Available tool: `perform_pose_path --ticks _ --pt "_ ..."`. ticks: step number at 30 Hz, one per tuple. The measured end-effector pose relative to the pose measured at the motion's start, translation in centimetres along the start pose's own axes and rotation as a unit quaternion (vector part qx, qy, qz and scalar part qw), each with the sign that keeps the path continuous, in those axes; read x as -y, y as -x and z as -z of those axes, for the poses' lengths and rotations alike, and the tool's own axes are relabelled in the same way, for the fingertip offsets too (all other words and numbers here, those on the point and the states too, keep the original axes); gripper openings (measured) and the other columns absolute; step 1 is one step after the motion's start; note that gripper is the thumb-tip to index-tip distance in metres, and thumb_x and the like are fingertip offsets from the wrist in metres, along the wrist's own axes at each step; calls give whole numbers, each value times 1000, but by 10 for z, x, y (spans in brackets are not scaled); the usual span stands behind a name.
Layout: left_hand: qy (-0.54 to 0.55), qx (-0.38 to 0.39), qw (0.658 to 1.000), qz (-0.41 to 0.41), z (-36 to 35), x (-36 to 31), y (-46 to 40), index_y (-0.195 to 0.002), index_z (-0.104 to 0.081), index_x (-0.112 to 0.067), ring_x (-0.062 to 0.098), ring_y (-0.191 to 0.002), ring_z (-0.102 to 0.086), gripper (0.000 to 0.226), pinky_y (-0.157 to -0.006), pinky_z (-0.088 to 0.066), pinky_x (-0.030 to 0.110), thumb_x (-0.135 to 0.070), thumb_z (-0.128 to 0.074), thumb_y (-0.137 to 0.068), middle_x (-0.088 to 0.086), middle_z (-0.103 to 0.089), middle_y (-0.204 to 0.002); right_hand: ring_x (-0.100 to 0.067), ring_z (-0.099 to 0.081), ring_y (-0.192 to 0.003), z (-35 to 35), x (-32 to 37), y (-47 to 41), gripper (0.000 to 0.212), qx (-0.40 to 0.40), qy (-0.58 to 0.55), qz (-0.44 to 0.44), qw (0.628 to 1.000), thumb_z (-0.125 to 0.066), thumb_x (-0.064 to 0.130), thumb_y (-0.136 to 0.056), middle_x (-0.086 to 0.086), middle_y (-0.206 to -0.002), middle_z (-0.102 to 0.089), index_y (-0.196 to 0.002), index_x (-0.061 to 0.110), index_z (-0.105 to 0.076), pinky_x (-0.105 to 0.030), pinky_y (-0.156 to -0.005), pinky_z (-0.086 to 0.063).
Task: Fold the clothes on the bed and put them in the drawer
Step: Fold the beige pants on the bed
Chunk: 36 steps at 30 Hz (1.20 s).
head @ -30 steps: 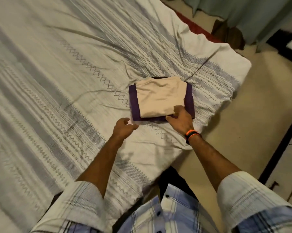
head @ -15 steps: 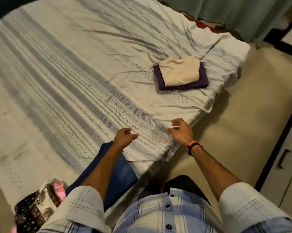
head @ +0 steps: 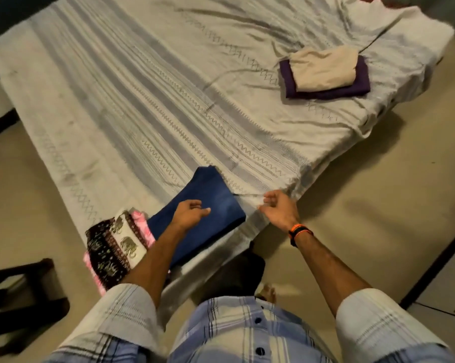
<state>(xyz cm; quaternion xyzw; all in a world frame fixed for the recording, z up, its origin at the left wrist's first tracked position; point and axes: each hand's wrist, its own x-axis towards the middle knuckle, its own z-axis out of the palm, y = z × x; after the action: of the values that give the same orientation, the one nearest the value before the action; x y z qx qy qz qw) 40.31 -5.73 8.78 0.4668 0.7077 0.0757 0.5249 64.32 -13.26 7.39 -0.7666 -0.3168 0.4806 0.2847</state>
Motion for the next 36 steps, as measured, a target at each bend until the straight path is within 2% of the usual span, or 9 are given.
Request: perform_pose_path --ticks 7,12,16,20,23,25,27,32,36 --pt "14 -7 998 54 41 65 -3 -129 -57 -4 20 -98 -60 49 -79 -49 34 -19 -76 -86 6 -63 -113 -13 -60 -91 -53 -1 18 34 29 21 -23 999 -76 15 -84 -2 -101 -65 -113 9 -59 -14 -78 -43" --pt "22 -7 997 79 72 89 -31 -128 -56 -1 22 -102 -59 50 -89 -51 38 -17 -76 -85 10 -63 -118 -18 -63 -96 -94 12 -3 35 42 60 -60 996 -77 15 -83 -4 -100 -67 -113 9 -58 -23 -84 -47" --pt "-4 0 996 89 93 99 -68 -128 -55 1 28 -115 -59 57 -100 -48 40 -16 -80 -80 14 -62 -123 -24 -63 -105 -121 20 -27 37 41 89 -101 990 -77 15 -83 -5 -105 -63 -113 10 -57 -35 -95 -50" --pt "-61 14 995 78 104 97 -117 -130 -52 -1 27 -117 -57 64 -88 -45 26 -17 -83 -76 13 -59 -127 -26 -60 -110 -140 22 -55 52 31 159 -121 979 -78 20 -80 -5 -114 -61 -124 6 -55 -36 -95 -49" --pt "-119 17 991 51 107 91 -157 -136 -48 -5 30 -121 -56 76 -94 -45 32 -22 -86 -73 13 -57 -133 -33 -59 -107 -147 17 -83 60 26 204 -130 970 -77 35 -70 -9 -116 -61 -120 7 -57 -42 -89 -51" --pt "-147 46 987 50 104 93 -181 -140 -46 -8 29 -124 -54 83 -100 -43 34 -27 -87 -70 10 -56 -137 -35 -60 -105 -151 5 -101 68 34 234 -136 962 -75 47 -64 -13 -118 -63 -119 11 -58 -43 -87 -52" --pt "-175 85 979 57 101 99 -203 -140 -45 -11 28 -123 -55 89 -104 -44 37 -33 -89 -66 7 -57 -136 -34 -61 -108 -158 -2 -117 65 48 245 -146 957 -82 41 -69 -12 -119 -65 -122 11 -60 -38 -86 -50" --pt "-250 163 952 60 97 104 -231 -122 -56 -16 28 -112 -59 78 -95 -49 35 -44 -91 -59 3 -63 -120 -34 -55 -122 -163 -12 -137 86 55 239 -177 953 -86 44 -69 -10 -136 -58 -140 13 -49 -40 -98 -46" --pt "-241 238 936 97 94 96 -231 -119 -64 -19 26 -104 -63 83 -94 -53 40 -52 -87 -47 0 -66 -117 -33 -59 -114 -160 -11 -138 72 81 226 -177 954 -83 45 -72 -9 -129 -64 -133 17 -56 -40 -93 -49"
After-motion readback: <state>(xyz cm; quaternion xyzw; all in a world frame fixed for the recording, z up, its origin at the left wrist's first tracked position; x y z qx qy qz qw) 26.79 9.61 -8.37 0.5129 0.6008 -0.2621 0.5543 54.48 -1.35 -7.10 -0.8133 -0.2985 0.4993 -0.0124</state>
